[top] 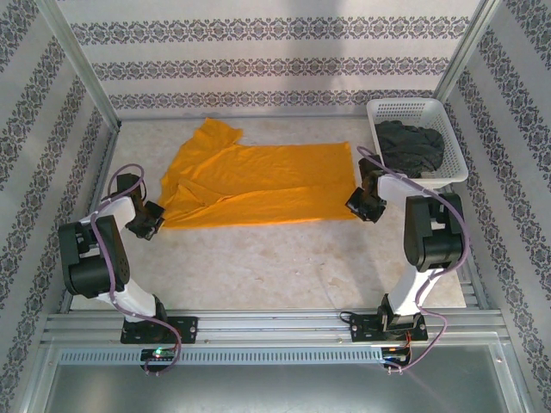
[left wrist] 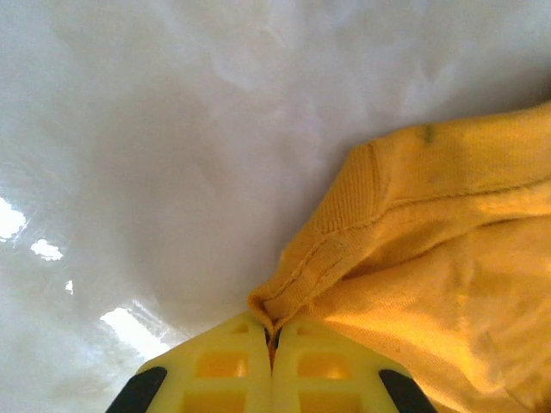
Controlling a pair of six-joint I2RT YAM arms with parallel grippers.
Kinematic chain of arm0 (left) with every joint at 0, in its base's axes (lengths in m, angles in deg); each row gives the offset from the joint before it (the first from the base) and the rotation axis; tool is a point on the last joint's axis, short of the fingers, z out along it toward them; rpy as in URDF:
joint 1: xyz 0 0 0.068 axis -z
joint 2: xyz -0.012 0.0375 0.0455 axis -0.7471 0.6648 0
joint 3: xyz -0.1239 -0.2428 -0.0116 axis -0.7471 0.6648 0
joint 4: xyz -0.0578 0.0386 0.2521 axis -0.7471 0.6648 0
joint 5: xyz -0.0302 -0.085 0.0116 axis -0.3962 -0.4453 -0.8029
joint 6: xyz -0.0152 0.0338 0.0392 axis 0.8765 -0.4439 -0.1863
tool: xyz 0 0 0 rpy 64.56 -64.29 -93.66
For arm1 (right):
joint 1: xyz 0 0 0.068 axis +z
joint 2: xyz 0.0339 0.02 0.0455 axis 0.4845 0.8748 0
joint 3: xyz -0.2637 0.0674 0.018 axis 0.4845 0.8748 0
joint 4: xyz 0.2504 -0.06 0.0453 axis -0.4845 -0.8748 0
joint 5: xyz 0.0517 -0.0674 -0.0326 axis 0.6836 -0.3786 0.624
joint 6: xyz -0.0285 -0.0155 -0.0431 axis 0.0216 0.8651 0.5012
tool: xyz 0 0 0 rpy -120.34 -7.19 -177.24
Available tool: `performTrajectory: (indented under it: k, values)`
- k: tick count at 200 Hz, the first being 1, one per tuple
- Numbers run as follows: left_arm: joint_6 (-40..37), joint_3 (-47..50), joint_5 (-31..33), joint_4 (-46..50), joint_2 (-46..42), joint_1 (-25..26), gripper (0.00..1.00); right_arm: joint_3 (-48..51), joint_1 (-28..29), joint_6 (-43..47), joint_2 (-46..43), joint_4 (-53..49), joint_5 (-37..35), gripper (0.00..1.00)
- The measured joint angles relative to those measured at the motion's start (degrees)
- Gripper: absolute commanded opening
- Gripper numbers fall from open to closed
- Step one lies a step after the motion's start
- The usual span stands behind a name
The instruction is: Fold and stack the t-shirts
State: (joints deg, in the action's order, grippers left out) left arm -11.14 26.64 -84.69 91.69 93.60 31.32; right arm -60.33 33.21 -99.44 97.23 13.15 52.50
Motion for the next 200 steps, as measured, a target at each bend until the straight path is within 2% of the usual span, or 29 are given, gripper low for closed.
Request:
performTrajectory:
  k: [33,70,99,120,140,155,175,200]
  values:
    - [0.0,1.88,1.53,1.81,-6.8,0.0,0.0,6.51,1.29,-0.02,-7.61,-2.69,-0.66,0.0]
    - [0.13,9.35,5.09,6.34,-17.31,0.0,0.0,15.91,2.78,-0.24,-18.4,-6.19,-1.2,0.0]
    - [1.36,15.85,7.69,9.94,-24.79,0.0,0.0,22.64,3.06,-0.26,-23.67,-8.55,-0.85,0.01]
    - [3.23,18.71,8.63,12.2,-28.48,-0.04,0.27,25.03,3.15,-0.11,-26.64,-10.03,-0.48,0.26]
    - [5.22,18.75,9.16,14.29,-31.98,0.04,0.41,24.55,4.04,0.63,-29.14,-11.72,-0.98,0.39]
    - [6.82,16.39,10.45,16.35,-36.09,1.05,0.47,21.9,6.43,1.29,-31.39,-13.35,-2.05,0.44]
    - [9.03,10.45,10.56,17.05,-38.32,3.96,0.5,16.76,10.64,2.97,-34.07,-12.46,-2.27,0.5]
    - [13.68,7.13,6.86,14.8,-35.63,9.46,0.54,13.57,16.06,4.9,-34.97,-5.11,3.93,0.5]
